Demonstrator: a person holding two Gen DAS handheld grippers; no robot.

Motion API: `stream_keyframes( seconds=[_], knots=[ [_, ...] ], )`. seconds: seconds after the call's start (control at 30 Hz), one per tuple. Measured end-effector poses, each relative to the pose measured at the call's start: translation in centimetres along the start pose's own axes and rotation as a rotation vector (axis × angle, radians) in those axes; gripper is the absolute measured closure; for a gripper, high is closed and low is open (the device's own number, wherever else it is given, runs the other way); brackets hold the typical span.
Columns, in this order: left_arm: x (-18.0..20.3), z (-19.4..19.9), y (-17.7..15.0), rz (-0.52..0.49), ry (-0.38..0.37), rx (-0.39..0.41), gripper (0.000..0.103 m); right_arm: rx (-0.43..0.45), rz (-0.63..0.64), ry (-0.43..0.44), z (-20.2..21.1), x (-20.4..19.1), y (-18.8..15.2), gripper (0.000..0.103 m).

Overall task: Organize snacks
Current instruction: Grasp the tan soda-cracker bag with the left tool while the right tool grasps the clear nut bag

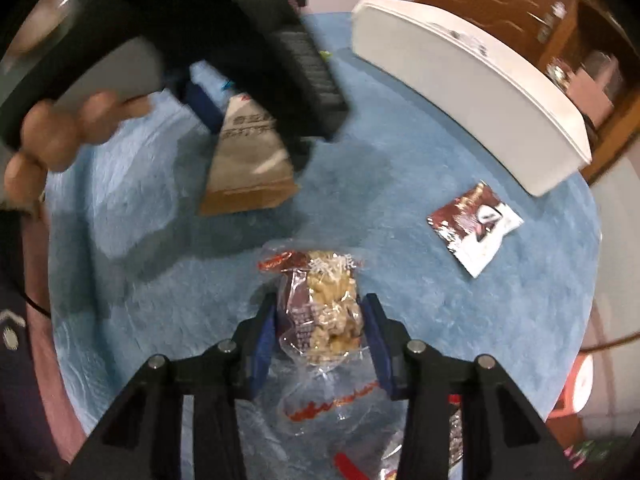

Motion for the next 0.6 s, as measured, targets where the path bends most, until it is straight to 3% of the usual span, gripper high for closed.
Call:
stream_keyframes(
  seconds=[0.07,0.27,0.6],
  knots=[
    [0.4,0.9,-0.1,-0.005,-0.075,0.005,0.033,-0.007,-0.036,-0.024,0.1,0.7,-0.1,0.061],
    [1.7,5.0,0.4,-0.121,-0.142,0.092,0.035,0.032,-0.122,-0.028,2.2,1.1,0.7,0.061],
    [4.8,14.6,1.8,-0.413,-0.143,0.280,0.035,0.176,-0.290,-0.064,8.9,4.2,7.3,0.061]
  ],
)
Point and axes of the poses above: each gripper's, at about its wrist camera, not at the fingertips, and z roughly against the way its jaws point, x to its right, y to its top, the point moved 10 cm from there along -z, roughly the way its jaws point, and after that the axes turned 12 degrees about -y, right-handed, at the moved point
